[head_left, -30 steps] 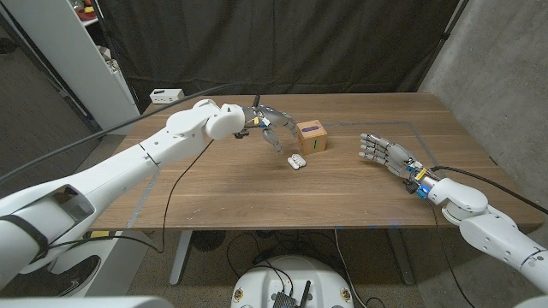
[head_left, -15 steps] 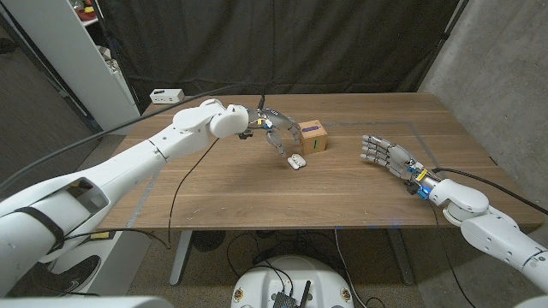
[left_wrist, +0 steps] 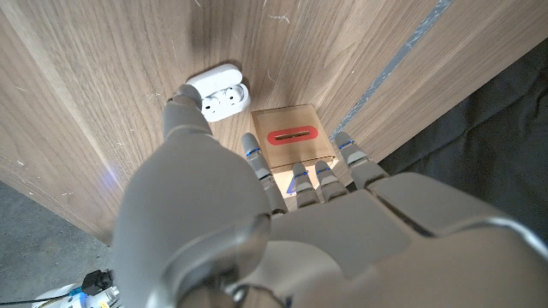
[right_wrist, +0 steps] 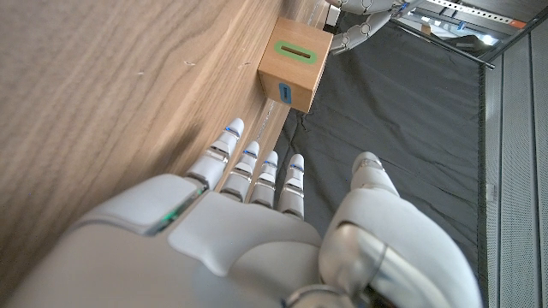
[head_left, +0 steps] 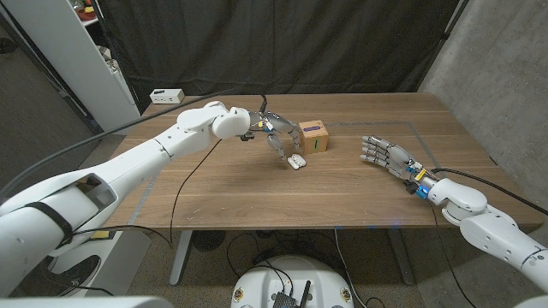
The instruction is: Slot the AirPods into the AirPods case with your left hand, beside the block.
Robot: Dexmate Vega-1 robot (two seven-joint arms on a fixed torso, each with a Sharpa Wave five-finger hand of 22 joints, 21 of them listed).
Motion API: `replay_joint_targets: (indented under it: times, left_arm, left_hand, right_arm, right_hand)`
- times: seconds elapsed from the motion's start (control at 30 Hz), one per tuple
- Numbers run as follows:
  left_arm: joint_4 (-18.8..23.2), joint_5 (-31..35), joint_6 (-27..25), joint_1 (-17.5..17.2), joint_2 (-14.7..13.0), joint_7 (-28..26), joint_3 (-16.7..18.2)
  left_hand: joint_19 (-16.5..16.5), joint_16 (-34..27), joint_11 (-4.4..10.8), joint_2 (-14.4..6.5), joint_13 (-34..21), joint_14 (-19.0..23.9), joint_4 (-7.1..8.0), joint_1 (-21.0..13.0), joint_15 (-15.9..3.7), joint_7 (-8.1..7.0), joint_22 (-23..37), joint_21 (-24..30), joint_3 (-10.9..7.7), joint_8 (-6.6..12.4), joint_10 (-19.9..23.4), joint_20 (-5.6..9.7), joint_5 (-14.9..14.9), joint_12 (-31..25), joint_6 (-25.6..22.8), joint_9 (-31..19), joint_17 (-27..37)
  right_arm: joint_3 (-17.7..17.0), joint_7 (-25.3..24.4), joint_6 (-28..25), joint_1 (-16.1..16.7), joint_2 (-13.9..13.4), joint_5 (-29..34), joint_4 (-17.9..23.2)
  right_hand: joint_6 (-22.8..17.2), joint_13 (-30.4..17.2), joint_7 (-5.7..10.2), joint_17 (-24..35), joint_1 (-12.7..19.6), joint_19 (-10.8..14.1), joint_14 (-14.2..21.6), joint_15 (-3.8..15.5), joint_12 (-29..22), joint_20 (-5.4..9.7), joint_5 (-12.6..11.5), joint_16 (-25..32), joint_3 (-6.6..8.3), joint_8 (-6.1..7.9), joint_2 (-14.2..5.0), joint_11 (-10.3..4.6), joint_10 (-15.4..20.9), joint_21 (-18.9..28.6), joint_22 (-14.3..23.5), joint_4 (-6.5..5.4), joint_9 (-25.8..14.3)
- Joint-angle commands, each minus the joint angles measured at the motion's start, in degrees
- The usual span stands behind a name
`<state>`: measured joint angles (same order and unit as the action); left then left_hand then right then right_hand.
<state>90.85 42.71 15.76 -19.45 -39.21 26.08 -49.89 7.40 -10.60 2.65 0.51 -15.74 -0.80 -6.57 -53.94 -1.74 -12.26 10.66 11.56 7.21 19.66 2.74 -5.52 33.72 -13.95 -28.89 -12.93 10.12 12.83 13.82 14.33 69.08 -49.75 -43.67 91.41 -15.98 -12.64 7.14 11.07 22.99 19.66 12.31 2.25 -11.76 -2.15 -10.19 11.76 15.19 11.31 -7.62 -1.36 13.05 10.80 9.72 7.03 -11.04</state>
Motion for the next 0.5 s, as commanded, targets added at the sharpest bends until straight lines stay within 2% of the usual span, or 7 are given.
replay_joint_targets:
  times: [0.03, 0.27, 0.5]
  left_arm:
    - [-2.70, 0.33, 1.73, 0.75, 0.75, -0.04, -1.18]
    - [-2.91, -0.64, 2.79, 0.58, 0.48, 0.08, -1.27]
    - [1.30, 0.80, 1.36, -2.69, -2.08, -3.49, 0.61]
  left_hand:
    - [0.27, -0.17, -0.12, 0.13, -0.20, -0.08, 0.05, -0.73, -0.14, -0.01, 0.16, 0.43, 0.50, -0.61, 0.50, -0.01, 0.22, -0.36, 0.99, -0.25, 0.22]
    - [0.27, -0.17, -0.14, 0.00, -0.16, -0.06, 0.17, -0.73, -0.15, -0.18, 0.17, 0.44, 0.75, -0.65, 0.68, -0.02, 0.24, -0.45, 0.71, -0.29, 0.23]
    - [-0.38, -0.11, -0.46, -0.32, -0.08, -0.17, 0.44, -0.69, -0.17, -0.19, 0.19, 0.22, 1.24, -0.71, 0.13, -0.32, 0.24, -0.25, 0.09, -0.39, 0.24]
  right_arm:
    - [-0.15, -1.73, -0.69, 0.88, -0.05, 0.27, 1.42]
    - [-0.26, -2.48, -0.72, 1.48, 0.06, 0.35, 1.98]
    - [-0.73, -3.44, -0.72, 2.63, -0.18, 0.41, 2.84]
  right_hand:
    - [0.29, -0.17, -0.19, 0.16, -0.36, -0.07, 0.07, 3.40, -0.18, -0.33, 0.02, 0.08, 0.36, -0.02, -0.38, -0.11, 0.16, 0.27, 0.20, 0.06, -0.26]
    - [0.40, -0.17, -0.24, 0.17, -0.37, -0.09, 0.05, 3.46, -0.17, -0.32, 0.01, 0.09, 0.40, -0.05, -0.43, -0.16, 0.11, 0.27, 0.20, 0.07, -0.26]
    - [0.48, -0.16, -0.14, 0.17, -0.40, -0.10, 0.06, 3.48, -0.15, -0.30, 0.00, 0.11, 0.43, -0.07, -0.44, -0.14, 0.07, 0.26, 0.20, 0.09, -0.26]
